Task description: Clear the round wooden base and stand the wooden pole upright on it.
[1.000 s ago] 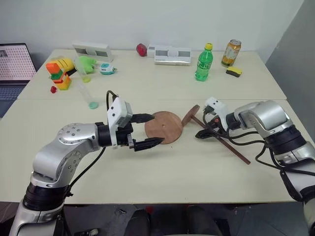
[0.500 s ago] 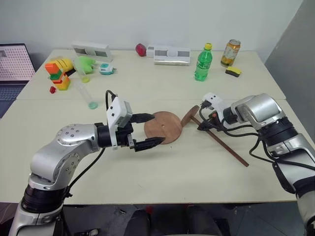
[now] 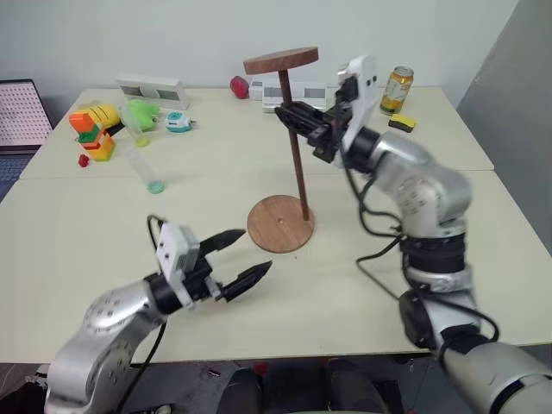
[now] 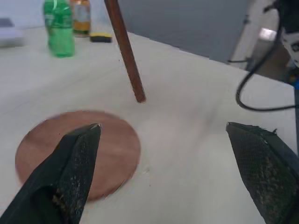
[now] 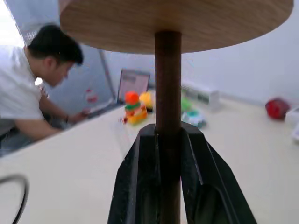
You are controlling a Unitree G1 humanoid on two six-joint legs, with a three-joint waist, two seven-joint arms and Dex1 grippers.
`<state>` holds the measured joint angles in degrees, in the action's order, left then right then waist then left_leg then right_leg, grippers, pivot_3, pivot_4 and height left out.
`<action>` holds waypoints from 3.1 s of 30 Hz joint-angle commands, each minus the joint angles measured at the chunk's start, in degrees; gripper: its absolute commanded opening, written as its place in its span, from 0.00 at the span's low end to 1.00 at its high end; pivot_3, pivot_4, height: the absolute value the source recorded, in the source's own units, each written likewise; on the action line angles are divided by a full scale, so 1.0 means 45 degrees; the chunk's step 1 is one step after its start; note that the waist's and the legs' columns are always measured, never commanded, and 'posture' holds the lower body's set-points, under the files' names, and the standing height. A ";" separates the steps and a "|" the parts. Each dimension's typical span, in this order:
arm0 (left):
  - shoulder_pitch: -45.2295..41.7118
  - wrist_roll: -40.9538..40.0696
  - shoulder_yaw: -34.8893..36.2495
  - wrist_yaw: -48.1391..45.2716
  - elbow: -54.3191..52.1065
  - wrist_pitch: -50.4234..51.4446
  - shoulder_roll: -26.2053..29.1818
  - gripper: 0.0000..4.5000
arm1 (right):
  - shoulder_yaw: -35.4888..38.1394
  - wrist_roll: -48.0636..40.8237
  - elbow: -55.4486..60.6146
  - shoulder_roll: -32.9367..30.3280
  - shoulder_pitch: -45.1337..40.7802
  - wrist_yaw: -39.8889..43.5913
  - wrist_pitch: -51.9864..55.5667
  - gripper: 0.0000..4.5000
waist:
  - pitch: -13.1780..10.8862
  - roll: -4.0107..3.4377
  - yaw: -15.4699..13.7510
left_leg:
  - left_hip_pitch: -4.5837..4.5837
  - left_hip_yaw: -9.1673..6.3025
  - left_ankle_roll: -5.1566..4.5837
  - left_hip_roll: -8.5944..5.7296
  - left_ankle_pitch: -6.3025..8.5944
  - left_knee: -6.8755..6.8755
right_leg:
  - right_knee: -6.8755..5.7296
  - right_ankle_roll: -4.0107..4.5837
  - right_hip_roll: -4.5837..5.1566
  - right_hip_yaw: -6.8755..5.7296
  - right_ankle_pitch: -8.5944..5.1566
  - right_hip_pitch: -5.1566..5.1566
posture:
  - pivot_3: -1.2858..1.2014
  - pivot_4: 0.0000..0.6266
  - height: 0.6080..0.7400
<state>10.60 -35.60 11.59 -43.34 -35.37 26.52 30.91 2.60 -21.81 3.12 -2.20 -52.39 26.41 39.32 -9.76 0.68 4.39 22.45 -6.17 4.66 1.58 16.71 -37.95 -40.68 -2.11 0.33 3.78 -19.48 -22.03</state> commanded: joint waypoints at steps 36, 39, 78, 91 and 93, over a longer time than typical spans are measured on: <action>0.0439 0.0434 0.0070 0.1110 -0.0706 -0.1248 -0.0141 1.00 | 0.0063 0.0177 -0.4241 0.3016 0.0124 -0.4133 -0.5021 0.05 | -0.0003 -0.0006 -0.0005 | -0.0020 0.0018 0.0025 -0.0003 -0.0015 0.0016 | -0.0044 0.0003 -0.0036 0.0020 -0.0001 -0.0021 | 0.52 0.24 1.00; 0.0417 0.0425 0.0087 0.1139 -0.0658 -0.1251 -0.0124 1.00 | -0.0038 0.0126 -0.4245 0.3061 0.0256 -0.4220 -0.4964 0.05 | -0.0003 -0.0006 -0.0005 | -0.0021 0.0018 0.0025 -0.0002 -0.0015 0.0016 | -0.0045 0.0003 -0.0036 0.0020 -0.0001 -0.0021 | 0.52 0.24 1.00; 0.0225 0.0247 0.0252 0.1304 -0.0361 -0.1188 -0.0043 1.00 | -0.3354 0.3183 -0.2336 0.1293 0.3902 -0.1654 -0.7239 0.05 | 0.0009 0.0009 -0.0053 | -0.0181 0.0013 0.0024 -0.0005 -0.0012 0.0033 | -0.0007 0.0002 -0.0034 0.0022 -0.0004 0.0139 | 0.52 0.24 1.00; 0.0421 0.0185 0.0270 0.1472 -0.0626 -0.1157 -0.0115 1.00 | -0.2491 0.3337 -0.4727 0.2035 0.1952 -0.2269 -0.9009 0.05 | 0.0007 0.0006 -0.0037 | -0.0182 0.0016 0.0024 -0.0003 -0.0011 0.0037 | -0.0003 0.0003 -0.0035 0.0026 -0.0004 0.0137 | 0.52 0.24 1.00; 0.0462 0.0169 0.0284 0.1499 -0.0673 -0.1157 -0.0120 1.00 | -0.2473 0.3354 -0.4793 0.2080 0.1941 -0.2300 -0.9127 0.05 | 0.0007 0.0005 -0.0047 | -0.0179 0.0011 0.0025 -0.0003 -0.0011 0.0037 | -0.0003 0.0003 -0.0035 0.0022 -0.0004 0.0136 | 0.52 0.24 1.00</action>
<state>12.67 -33.87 11.89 -36.81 -36.02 21.87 30.12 -9.08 -7.18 -17.26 6.98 -43.63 16.41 -1.36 -9.73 0.71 4.18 21.65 -6.12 4.77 1.56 16.66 -37.79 -40.68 -2.10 0.17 3.89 -19.50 -21.42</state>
